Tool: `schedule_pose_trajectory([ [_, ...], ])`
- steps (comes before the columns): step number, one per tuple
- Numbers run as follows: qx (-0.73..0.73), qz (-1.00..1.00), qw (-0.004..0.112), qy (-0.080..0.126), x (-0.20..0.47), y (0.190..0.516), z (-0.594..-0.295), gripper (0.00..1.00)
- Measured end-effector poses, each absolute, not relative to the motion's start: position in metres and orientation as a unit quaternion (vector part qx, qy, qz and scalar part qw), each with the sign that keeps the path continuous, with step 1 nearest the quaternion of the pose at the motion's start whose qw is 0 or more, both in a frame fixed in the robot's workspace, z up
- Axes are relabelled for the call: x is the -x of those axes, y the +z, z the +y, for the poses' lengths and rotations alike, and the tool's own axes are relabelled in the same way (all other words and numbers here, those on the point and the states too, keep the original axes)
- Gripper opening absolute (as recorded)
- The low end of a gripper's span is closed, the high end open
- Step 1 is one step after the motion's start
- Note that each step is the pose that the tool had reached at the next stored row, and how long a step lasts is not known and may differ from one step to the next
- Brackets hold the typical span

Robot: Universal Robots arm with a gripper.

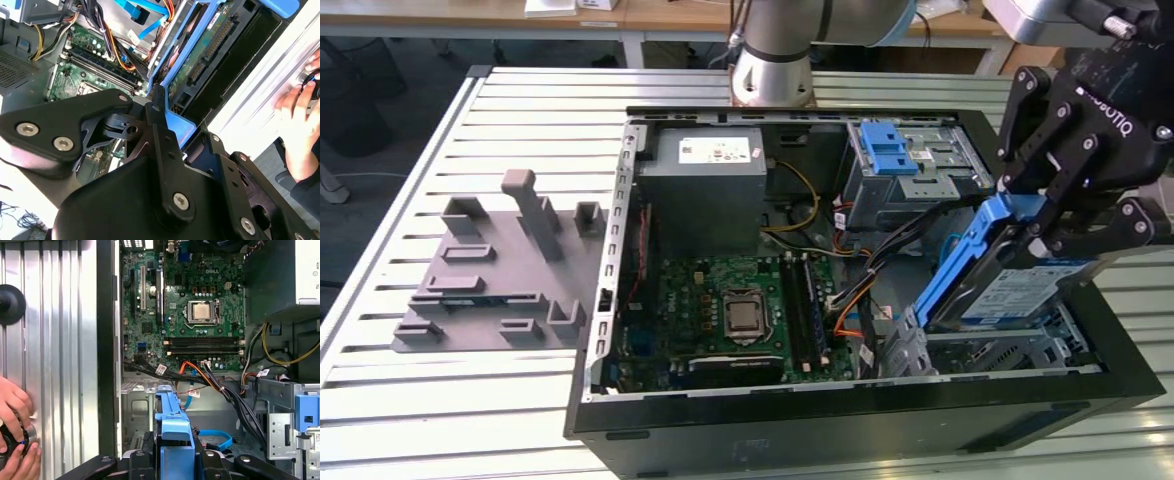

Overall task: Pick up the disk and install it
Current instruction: 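Insert the disk into the insertion slot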

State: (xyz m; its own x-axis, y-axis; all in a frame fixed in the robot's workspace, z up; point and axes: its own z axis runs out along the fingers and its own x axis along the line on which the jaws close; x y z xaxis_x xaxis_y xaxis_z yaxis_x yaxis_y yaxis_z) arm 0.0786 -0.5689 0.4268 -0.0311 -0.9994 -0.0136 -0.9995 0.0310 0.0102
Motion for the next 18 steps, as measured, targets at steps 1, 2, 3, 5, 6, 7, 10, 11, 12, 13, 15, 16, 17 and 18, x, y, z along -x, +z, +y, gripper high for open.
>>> schedule_pose_trajectory([
  [1, 0.696, 0.718, 0.001, 0.008, -0.079, 0.426, -0.569, 0.36],
  [2, 0.696, 0.718, 0.001, 0.008, -0.079, 0.425, -0.569, 0.36],
  [3, 0.696, 0.718, 0.001, 0.008, -0.079, 0.425, -0.569, 0.36],
  [5, 0.696, 0.718, 0.001, 0.008, -0.079, 0.423, -0.569, 0.36],
  [6, 0.696, 0.718, 0.001, 0.008, -0.079, 0.422, -0.569, 0.36],
  [7, 0.696, 0.718, 0.001, 0.008, -0.079, 0.421, -0.569, 0.36],
  [10, 0.696, 0.718, 0.001, 0.008, -0.079, 0.417, -0.569, 0.36],
  [11, 0.696, 0.718, 0.001, 0.008, -0.079, 0.416, -0.569, 0.36],
  [12, 0.696, 0.718, 0.001, 0.008, -0.079, 0.415, -0.569, 0.36],
  [13, 0.696, 0.718, 0.001, 0.008, -0.079, 0.414, -0.569, 0.36],
  [15, 0.696, 0.718, 0.001, 0.008, -0.079, 0.412, -0.569, 0.36],
  [16, 0.696, 0.718, 0.001, 0.008, -0.079, 0.411, -0.569, 0.36],
  [17, 0.696, 0.718, 0.001, 0.008, -0.079, 0.410, -0.569, 0.36],
  [18, 0.696, 0.718, 0.001, 0.008, -0.079, 0.408, -0.569, 0.36],
])
